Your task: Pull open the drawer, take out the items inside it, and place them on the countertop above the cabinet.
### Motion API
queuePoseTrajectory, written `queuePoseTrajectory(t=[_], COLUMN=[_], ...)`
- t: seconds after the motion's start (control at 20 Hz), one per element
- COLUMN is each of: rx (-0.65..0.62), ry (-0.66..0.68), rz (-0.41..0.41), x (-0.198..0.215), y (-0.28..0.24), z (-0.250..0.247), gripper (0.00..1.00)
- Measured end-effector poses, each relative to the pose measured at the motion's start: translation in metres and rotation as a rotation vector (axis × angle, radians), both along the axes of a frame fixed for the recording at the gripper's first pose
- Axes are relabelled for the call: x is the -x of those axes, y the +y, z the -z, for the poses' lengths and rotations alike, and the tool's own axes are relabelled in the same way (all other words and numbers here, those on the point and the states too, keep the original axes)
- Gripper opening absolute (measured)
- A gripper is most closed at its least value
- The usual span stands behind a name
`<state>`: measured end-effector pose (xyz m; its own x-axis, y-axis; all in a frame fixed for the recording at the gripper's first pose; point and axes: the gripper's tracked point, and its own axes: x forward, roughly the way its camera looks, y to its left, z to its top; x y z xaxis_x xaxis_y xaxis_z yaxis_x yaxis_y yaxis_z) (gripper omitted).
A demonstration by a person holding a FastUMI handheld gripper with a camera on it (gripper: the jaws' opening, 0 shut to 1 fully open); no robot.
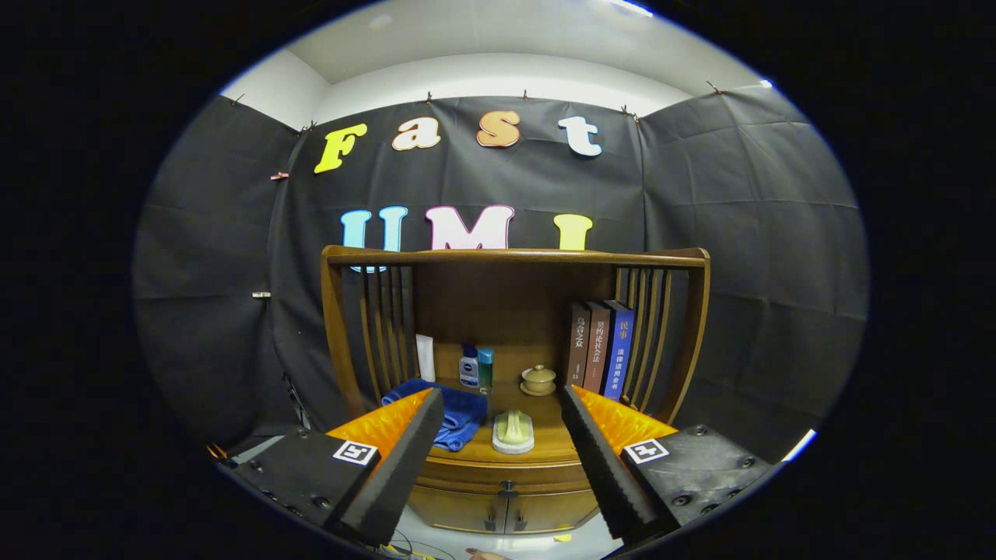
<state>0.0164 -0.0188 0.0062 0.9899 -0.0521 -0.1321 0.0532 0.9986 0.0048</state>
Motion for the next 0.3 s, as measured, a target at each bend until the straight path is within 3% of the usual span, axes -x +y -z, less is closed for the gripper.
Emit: queuePoseTrajectory(t=[0.3], rx=[0.008], ry=[-0.008], rz=[-0.003], x=[-0.0004], y=[0.0020], z=[-0.0010], gripper=[0.99])
